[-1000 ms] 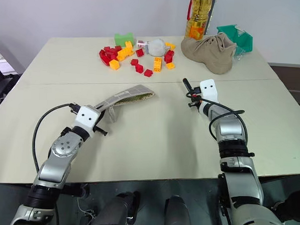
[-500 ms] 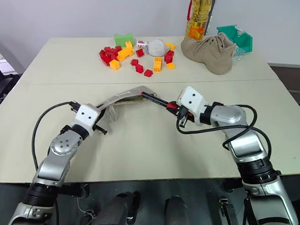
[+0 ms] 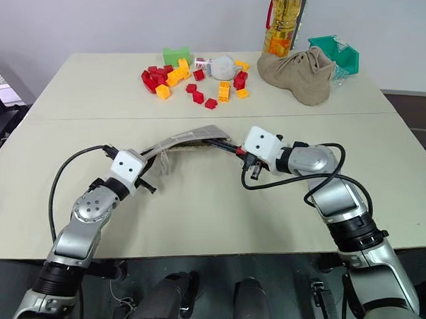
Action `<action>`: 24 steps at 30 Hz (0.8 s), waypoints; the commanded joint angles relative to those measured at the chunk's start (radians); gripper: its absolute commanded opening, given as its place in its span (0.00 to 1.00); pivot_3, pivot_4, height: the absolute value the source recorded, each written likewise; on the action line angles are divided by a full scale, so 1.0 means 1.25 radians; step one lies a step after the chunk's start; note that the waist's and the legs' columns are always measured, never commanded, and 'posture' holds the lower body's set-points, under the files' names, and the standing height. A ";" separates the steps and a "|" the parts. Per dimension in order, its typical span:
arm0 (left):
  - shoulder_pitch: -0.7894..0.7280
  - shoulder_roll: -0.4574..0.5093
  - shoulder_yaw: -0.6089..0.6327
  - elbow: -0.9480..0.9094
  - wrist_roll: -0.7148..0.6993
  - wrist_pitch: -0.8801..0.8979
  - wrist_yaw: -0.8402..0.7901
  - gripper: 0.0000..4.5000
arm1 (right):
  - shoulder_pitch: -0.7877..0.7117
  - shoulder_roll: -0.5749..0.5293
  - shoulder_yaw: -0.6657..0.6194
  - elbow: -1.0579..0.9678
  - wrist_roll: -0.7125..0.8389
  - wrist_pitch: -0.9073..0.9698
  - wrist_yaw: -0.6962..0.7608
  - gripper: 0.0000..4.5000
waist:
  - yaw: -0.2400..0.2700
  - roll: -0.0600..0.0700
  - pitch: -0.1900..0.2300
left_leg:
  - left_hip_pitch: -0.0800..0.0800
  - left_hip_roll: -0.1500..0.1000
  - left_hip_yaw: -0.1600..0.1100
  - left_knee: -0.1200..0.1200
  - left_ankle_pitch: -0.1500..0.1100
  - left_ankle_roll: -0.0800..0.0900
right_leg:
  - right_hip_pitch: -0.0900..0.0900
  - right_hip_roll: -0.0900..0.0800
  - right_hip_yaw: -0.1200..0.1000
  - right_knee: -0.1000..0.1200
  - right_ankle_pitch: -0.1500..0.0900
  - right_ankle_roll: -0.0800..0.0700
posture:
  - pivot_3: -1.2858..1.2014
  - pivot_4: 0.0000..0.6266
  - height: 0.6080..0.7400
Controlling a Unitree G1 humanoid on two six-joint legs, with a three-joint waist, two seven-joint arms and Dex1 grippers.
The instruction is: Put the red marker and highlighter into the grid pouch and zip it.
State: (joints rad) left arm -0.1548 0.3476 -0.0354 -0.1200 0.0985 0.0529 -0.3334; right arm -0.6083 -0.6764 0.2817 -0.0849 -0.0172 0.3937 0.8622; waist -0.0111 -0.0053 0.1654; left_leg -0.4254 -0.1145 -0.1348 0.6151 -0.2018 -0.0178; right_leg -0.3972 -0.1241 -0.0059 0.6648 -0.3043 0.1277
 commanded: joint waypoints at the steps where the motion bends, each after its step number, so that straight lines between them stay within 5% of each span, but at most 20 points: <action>1: -0.005 0.001 -0.008 -0.031 0.001 -0.020 -0.002 0.00 | -0.033 0.011 0.032 -0.065 -0.027 -0.028 0.018 0.07 | 0.000 0.000 0.000 | 0.000 0.000 0.000 0.000 0.000 0.000 | 0.000 0.000 0.000 0.000 0.000 0.000 | 0.52 0.24 1.00; 13: 0.001 -0.005 -0.033 -0.052 0.000 -0.020 -0.014 0.00 | -0.095 0.069 0.100 -0.024 -0.125 -0.076 0.012 0.07 | 0.001 0.000 0.000 | 0.000 0.000 0.000 0.000 0.001 -0.002 | 0.000 0.000 0.000 0.000 0.000 0.000 | 0.52 0.24 1.00; 20: 0.010 -0.006 -0.022 -0.063 -0.009 -0.012 -0.015 0.00 | -0.093 0.070 0.066 -0.029 -0.129 -0.083 0.006 0.86 | -0.001 0.000 0.000 | 0.000 0.000 0.000 0.000 0.002 -0.003 | 0.000 0.000 0.000 0.000 0.000 0.000 | 0.52 0.24 1.00; 24: -0.005 -0.024 -0.001 -0.062 -0.039 0.011 -0.009 0.00 | -0.081 0.060 -0.027 -0.067 -0.047 -0.054 0.023 0.86 | 0.001 0.000 0.000 | 0.000 0.000 0.000 0.000 0.002 -0.003 | 0.000 0.000 0.000 0.000 0.000 0.000 | 0.52 0.24 1.00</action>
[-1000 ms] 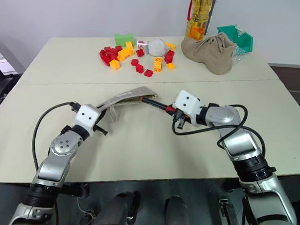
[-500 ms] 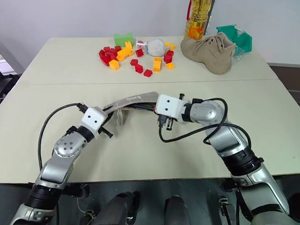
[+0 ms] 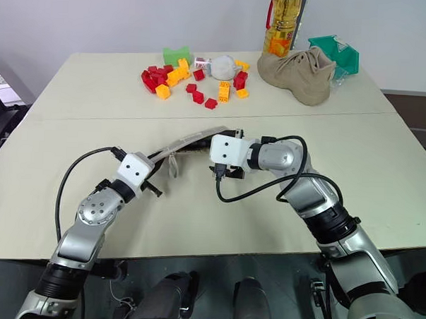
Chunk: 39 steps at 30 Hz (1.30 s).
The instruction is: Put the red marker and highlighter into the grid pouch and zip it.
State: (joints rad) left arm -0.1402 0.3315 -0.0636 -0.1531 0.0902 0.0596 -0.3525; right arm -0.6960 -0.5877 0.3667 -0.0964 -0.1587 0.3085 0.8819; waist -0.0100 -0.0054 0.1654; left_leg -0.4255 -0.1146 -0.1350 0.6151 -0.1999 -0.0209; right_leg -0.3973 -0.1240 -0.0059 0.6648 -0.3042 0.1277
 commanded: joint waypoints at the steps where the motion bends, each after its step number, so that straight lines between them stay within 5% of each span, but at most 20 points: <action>1: -0.024 -0.019 0.028 -0.033 -0.043 0.014 0.010 0.00 | -0.007 -0.008 -0.124 -0.069 0.100 0.031 0.014 0.86 | 0.001 0.000 0.000 | 0.000 0.000 0.000 0.000 0.000 0.000 | 0.000 0.000 0.000 0.000 0.000 0.000 | 0.52 0.24 1.00; 7: -0.079 -0.082 0.054 -0.024 -0.107 0.071 0.034 0.00 | 0.058 -0.003 -0.217 -0.186 0.308 0.221 0.080 0.86 | 0.000 0.000 0.000 | 0.000 0.000 0.000 0.000 -0.002 0.003 | 0.000 0.000 0.000 0.000 0.000 0.000 | 0.52 0.24 1.00; 16: -0.142 -0.193 0.052 -0.032 -0.178 0.147 0.083 0.00 | 0.069 0.223 -0.178 -0.130 0.294 0.368 -0.192 0.86 | -0.003 -0.001 0.000 | 0.000 0.001 0.000 0.001 0.001 -0.001 | 0.000 0.001 0.000 0.001 0.000 -0.001 | 0.52 0.24 1.00; 26: -0.140 -0.224 0.047 -0.022 -0.172 0.217 0.134 0.00 | 0.041 0.165 -0.213 -0.147 0.298 0.165 -0.160 0.86 | -0.002 -0.001 0.000 | 0.000 0.001 0.000 0.001 0.001 -0.001 | 0.000 0.001 0.000 0.000 0.001 0.000 | 0.52 0.24 1.00; 34: -0.163 -0.239 0.086 -0.008 -0.226 0.273 0.144 0.00 | 0.076 0.092 -0.251 -0.235 0.449 0.259 -0.061 0.86 | -0.001 -0.001 0.000 | 0.000 0.001 0.000 0.001 -0.001 0.002 | 0.000 0.001 0.000 0.000 0.001 0.000 | 0.52 0.24 1.00; 39: -0.183 -0.267 0.117 -0.023 -0.295 0.333 0.157 0.00 | 0.149 0.076 -0.170 -0.249 0.414 0.277 -0.071 0.86 | 0.000 -0.001 0.000 | 0.000 0.001 0.000 0.001 -0.001 0.002 | 0.001 0.001 0.000 0.000 0.001 0.000 | 0.52 0.24 1.00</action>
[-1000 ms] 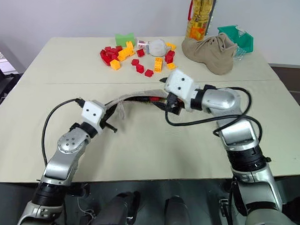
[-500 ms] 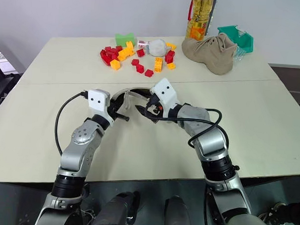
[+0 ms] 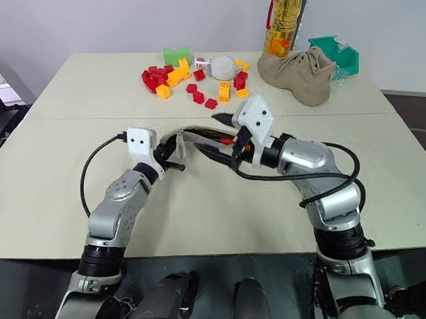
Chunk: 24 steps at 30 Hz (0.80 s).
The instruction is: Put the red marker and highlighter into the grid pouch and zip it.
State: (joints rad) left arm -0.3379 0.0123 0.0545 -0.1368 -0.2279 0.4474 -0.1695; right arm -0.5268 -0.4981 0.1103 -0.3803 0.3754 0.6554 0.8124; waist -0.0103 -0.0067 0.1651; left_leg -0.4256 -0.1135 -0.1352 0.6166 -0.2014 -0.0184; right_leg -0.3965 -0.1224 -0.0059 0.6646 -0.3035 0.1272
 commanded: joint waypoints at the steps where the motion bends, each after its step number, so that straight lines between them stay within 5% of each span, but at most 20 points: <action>1: -0.028 -0.017 0.028 -0.038 -0.051 0.033 0.015 0.00 | 0.017 0.013 0.042 -0.012 -0.021 -0.002 -0.030 0.86 | -0.001 0.000 0.000 | 0.000 0.000 0.000 0.000 0.000 0.000 | 0.000 0.000 0.000 0.000 0.000 0.000 | 0.52 0.24 1.00; 24: -0.014 -0.024 0.002 -0.160 -0.235 0.275 0.000 0.00 | -0.065 0.158 0.038 0.151 -0.030 0.076 -0.191 0.86 | -0.001 0.000 0.000 | 0.000 0.000 0.000 0.000 0.002 -0.003 | 0.000 0.000 0.000 0.000 0.000 0.000 | 0.52 0.24 1.00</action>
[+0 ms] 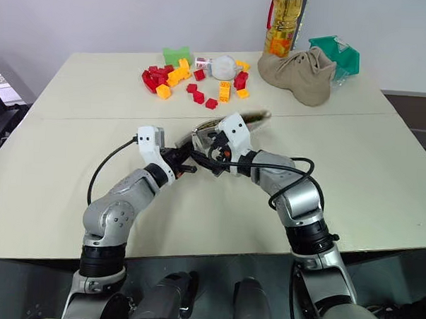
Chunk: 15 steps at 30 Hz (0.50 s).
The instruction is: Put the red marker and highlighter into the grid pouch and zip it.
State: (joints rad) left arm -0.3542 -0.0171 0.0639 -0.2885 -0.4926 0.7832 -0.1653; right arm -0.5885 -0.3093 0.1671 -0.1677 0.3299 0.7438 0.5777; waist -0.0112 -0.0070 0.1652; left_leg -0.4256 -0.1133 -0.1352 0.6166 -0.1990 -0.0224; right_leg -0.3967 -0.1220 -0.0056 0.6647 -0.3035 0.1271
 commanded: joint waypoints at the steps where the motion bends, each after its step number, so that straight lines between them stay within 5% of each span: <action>1: -0.003 -0.001 -0.006 -0.039 -0.023 0.007 -0.002 0.00 | -0.016 0.009 -0.007 -0.021 0.010 0.012 -0.003 0.86 | -0.001 0.000 0.000 | 0.000 0.000 0.000 0.000 0.000 0.000 | 0.000 0.000 0.000 0.000 0.000 0.000 | 0.52 0.24 1.00; 5: -0.005 -0.004 -0.009 -0.041 -0.022 0.011 -0.002 0.00 | -0.016 0.013 -0.005 -0.021 0.008 0.024 -0.012 0.81 | -0.001 0.000 0.000 | 0.000 0.000 0.000 0.000 0.000 0.000 | 0.000 0.000 0.000 0.000 0.000 0.000 | 0.52 0.24 1.00; 8: -0.004 -0.003 -0.010 -0.040 -0.020 0.011 -0.002 0.00 | -0.014 0.013 -0.010 -0.019 0.008 0.027 -0.016 0.58 | -0.001 0.000 0.000 | 0.000 0.000 0.000 0.000 0.000 0.000 | 0.000 0.000 0.000 0.000 0.000 0.000 | 0.52 0.24 1.00; 13: -0.006 0.006 -0.004 -0.027 -0.011 -0.001 0.003 0.00 | -0.016 0.001 -0.022 -0.027 0.019 0.033 -0.015 0.01 | -0.001 0.000 0.000 | 0.000 0.000 0.000 0.000 0.000 0.000 | 0.000 0.000 0.000 0.000 0.000 0.000 | 0.52 0.24 1.00; 15: -0.004 0.014 -0.006 -0.025 -0.002 -0.011 0.002 0.00 | -0.019 -0.004 -0.029 -0.030 0.023 0.035 -0.017 0.01 | 0.000 0.000 0.000 | 0.000 0.000 0.000 0.000 0.000 0.000 | 0.000 0.000 0.000 0.000 0.000 0.000 | 0.52 0.24 1.00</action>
State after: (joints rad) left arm -0.3607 -0.0035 0.0616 -0.2899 -0.4905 0.7891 -0.1500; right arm -0.5884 -0.2985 0.1911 -0.1900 0.3738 0.7980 0.5948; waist -0.0109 -0.0071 0.1652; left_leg -0.4256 -0.1133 -0.1352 0.6164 -0.1991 -0.0222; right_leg -0.3967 -0.1219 -0.0056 0.6646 -0.3035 0.1271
